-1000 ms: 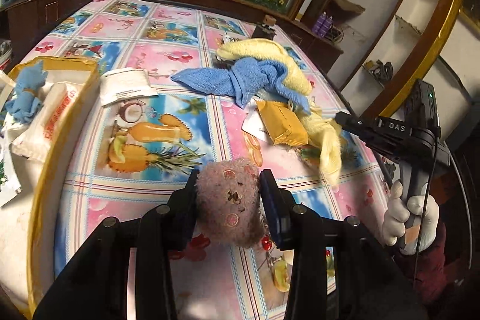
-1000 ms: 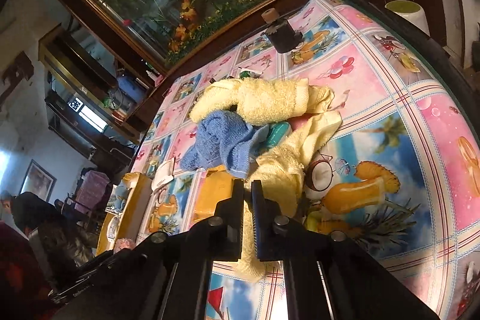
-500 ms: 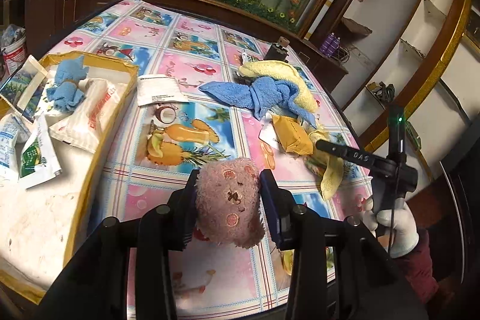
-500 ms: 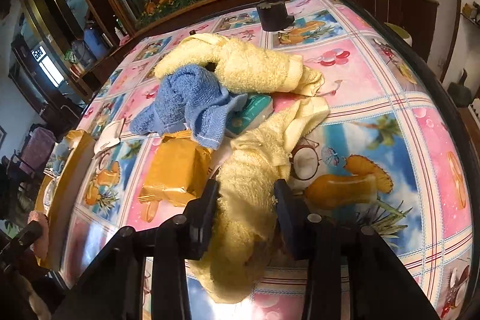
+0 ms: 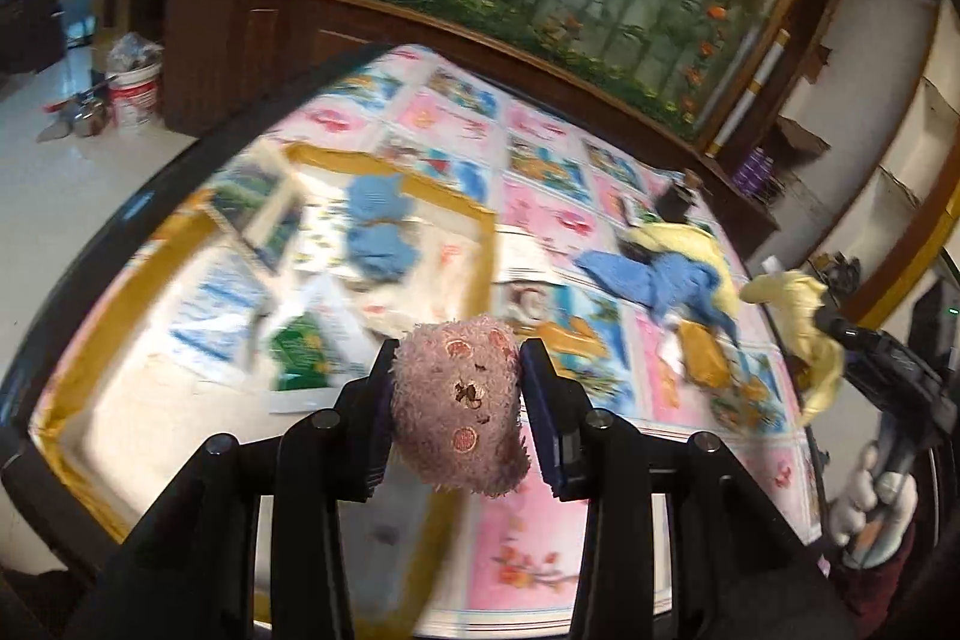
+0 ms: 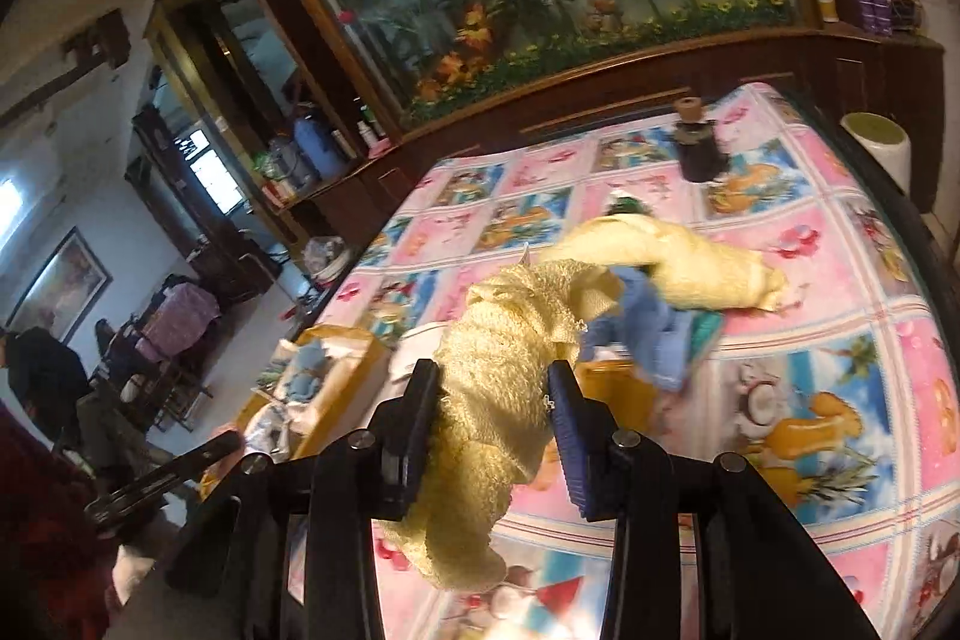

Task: Organize soft objects
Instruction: 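Carry the plush ball and yellow towel into the foam box and release both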

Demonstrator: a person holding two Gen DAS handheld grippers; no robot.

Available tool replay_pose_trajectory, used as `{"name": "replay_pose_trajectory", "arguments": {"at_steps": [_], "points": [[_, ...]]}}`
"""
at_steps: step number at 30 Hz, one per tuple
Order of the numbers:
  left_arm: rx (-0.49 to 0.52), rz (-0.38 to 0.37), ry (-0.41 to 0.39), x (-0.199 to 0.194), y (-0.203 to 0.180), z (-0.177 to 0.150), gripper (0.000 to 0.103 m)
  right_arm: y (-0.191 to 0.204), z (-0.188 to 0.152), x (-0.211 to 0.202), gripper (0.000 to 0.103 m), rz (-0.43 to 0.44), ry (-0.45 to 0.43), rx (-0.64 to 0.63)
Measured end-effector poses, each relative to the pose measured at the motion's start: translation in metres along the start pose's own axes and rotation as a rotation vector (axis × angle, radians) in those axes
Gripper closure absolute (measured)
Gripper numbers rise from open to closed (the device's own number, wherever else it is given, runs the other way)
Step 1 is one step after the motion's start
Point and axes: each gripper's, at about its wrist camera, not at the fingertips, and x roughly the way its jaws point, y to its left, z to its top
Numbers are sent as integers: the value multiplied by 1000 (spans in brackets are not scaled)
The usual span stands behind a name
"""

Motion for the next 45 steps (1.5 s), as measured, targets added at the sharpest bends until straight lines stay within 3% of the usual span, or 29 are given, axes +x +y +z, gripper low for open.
{"name": "replay_pose_trajectory", "arguments": {"at_steps": [7, 10, 14, 20, 25, 29, 32, 34, 41, 45], "points": [[-75, 143, 58, 19, 50, 9, 66, 86, -1, 63, 65, 239, 167, -66], [-78, 225, 83, 31, 65, 13, 66, 123, -8, 93, 65, 280, 227, -110], [-92, 295, 111, 42, 83, 19, 54, 164, -21, 129, 65, 314, 309, -156], [-172, 198, 14, 16, 96, 20, 40, 208, -52, 184, 64, 366, 463, -182], [-222, 132, -50, -4, 103, 14, 40, 232, -85, 228, 62, 332, 555, -223], [-245, 111, -67, -10, 104, 13, 40, 239, -93, 246, 55, 272, 538, -272], [-247, 102, -76, -12, 104, 14, 39, 243, -90, 239, 53, 278, 513, -298], [-243, 100, -80, -13, 103, 15, 39, 241, -86, 226, 42, 288, 484, -307], [-242, 104, -73, -16, 97, 13, 38, 204, -64, 184, 37, 293, 390, -266], [-207, 109, -58, -17, 82, 10, 38, 167, -59, 156, 36, 240, 335, -260]]}}
